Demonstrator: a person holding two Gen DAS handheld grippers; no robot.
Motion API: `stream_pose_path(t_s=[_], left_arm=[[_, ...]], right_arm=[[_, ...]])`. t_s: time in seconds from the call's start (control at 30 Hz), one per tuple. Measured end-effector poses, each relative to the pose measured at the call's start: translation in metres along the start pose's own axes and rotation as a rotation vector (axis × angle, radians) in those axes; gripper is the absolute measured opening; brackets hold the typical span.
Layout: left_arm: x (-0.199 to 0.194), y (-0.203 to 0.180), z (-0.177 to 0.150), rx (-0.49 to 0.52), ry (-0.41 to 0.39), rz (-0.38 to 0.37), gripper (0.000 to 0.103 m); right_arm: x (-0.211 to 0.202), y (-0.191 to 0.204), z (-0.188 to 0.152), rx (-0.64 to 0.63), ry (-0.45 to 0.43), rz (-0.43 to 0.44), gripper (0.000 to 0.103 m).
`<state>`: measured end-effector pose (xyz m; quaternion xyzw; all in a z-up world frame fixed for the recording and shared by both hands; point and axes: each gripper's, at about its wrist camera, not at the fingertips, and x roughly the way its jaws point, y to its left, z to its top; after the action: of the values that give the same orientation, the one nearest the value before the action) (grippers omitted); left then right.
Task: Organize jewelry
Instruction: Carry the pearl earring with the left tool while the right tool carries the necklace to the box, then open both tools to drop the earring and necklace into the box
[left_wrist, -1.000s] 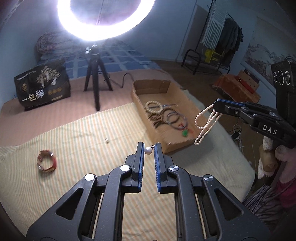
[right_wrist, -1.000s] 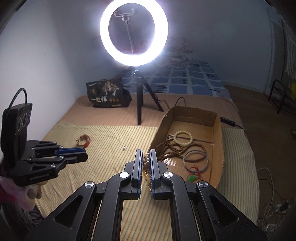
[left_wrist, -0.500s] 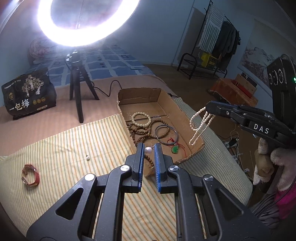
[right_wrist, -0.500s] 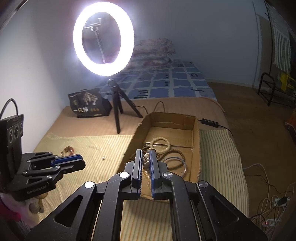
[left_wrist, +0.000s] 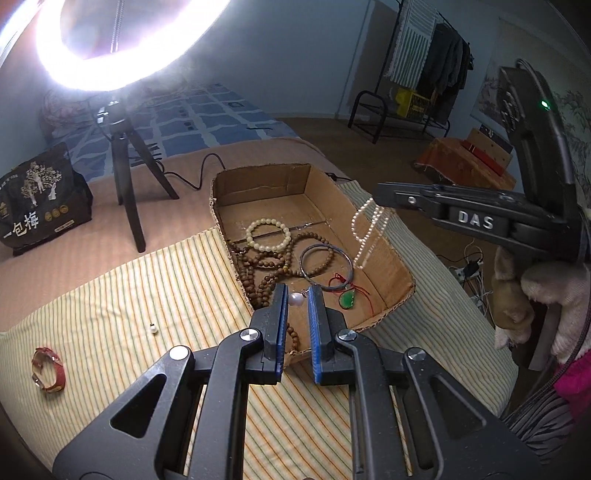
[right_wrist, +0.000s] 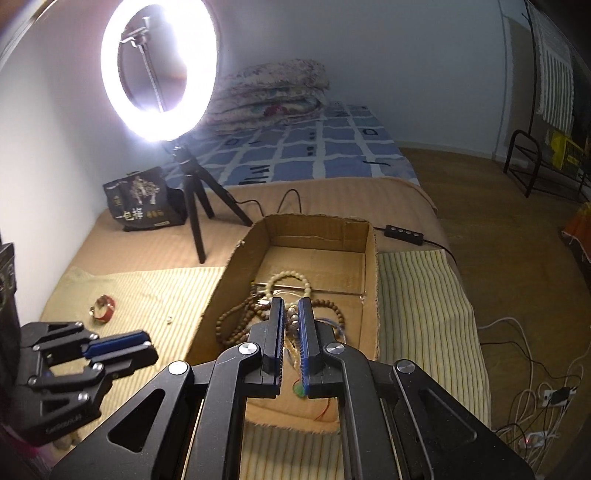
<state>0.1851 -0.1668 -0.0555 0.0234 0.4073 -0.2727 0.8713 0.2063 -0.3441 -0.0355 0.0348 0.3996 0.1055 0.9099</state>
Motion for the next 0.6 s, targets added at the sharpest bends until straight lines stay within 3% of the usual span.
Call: stream_pose_path(t_s=[0.6], left_arm=[[0.023,0.0,0.002,0.006,0.03,0.003,0.009]], right_arm=[[0.041,-0.014,0.003,0.029,0.062,-0.018,0.006]])
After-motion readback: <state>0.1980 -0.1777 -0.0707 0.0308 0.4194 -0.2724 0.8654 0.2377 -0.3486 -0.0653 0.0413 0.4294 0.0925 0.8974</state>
